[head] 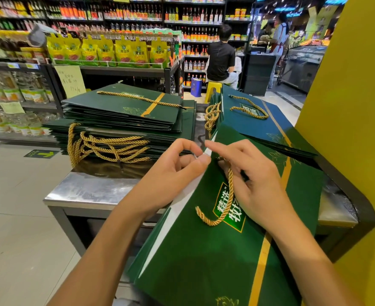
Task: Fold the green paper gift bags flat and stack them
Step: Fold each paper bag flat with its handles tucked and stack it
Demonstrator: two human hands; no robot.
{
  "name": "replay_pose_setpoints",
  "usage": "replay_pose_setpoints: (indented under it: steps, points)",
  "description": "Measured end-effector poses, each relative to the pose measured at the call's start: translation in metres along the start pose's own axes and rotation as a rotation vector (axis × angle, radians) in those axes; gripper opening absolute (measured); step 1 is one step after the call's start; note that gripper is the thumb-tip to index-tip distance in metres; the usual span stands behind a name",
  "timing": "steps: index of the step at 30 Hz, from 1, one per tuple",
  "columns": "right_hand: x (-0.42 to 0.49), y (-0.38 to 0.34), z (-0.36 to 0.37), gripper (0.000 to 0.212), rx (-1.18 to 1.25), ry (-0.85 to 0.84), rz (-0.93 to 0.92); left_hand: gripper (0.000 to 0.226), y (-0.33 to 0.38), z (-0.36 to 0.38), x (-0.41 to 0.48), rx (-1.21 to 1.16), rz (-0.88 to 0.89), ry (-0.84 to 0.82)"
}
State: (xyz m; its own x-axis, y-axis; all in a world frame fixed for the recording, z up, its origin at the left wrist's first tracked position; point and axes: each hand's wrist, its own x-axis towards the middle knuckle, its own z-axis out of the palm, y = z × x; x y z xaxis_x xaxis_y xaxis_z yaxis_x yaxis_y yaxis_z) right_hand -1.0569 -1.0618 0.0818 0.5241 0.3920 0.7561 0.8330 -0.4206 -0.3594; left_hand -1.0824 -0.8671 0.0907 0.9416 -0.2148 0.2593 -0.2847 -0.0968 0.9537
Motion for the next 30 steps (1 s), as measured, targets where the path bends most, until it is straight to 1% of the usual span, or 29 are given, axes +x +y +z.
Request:
replay_pose_setpoints:
  steps: [1, 2, 4, 5, 7, 8, 12, 15, 18, 20, 24, 27, 30]
  points:
    - [0.0001, 0.0002, 0.0002, 0.060, -0.015, -0.013, -0.005, 0.039, -0.0015, 0.0003, 0.0009, -0.021, -0.001, 0.008]
    - [0.0004, 0.0000, 0.0002, 0.059, -0.018, -0.017, -0.003, 0.043, -0.0030, 0.0006, 0.0015, -0.038, 0.000, 0.012]
    - [0.0005, -0.0021, -0.0001, 0.046, 0.000, -0.004, -0.001, 0.046, -0.0039, 0.0019, 0.0017, -0.041, 0.011, 0.024]
    - [0.0001, -0.0033, -0.0006, 0.041, 0.015, 0.009, 0.002, 0.043, -0.0037, 0.0021, 0.0009, -0.026, 0.019, 0.024]
    - [-0.0008, -0.0045, -0.0013, 0.036, 0.050, 0.038, 0.025, 0.025, -0.0025, 0.0014, -0.0012, 0.038, 0.040, 0.021]
    - [-0.0014, -0.0046, -0.0016, 0.036, 0.072, 0.050, 0.040, 0.017, -0.0013, 0.0009, -0.0023, 0.066, 0.043, 0.020]
    - [-0.0038, -0.0045, -0.0026, 0.034, 0.144, 0.074, 0.078, 0.026, 0.0008, 0.0012, -0.0011, 0.100, 0.066, 0.011]
    - [-0.0043, -0.0069, -0.0041, 0.036, 0.160, 0.074, 0.079, 0.019, 0.0003, 0.0045, 0.0026, 0.146, 0.114, 0.000]
    - [-0.0041, -0.0091, -0.0047, 0.038, 0.162, 0.059, 0.057, 0.012, -0.0026, 0.0046, 0.0039, 0.151, 0.136, 0.038]
    - [-0.0041, -0.0086, -0.0051, 0.036, 0.156, 0.041, 0.040, 0.009, -0.0039, 0.0049, 0.0044, 0.151, 0.142, 0.056]
    - [-0.0041, -0.0088, -0.0030, 0.036, 0.125, 0.016, -0.009, 0.006, -0.0034, 0.0069, 0.0043, 0.179, 0.168, 0.056]
    - [-0.0057, -0.0068, -0.0005, 0.036, 0.093, 0.034, -0.026, 0.006, -0.0037, 0.0070, 0.0026, 0.151, 0.184, 0.093]
    - [-0.0072, -0.0045, -0.0018, 0.037, 0.162, 0.092, 0.026, 0.012, -0.0054, 0.0038, 0.0014, 0.152, 0.176, 0.151]
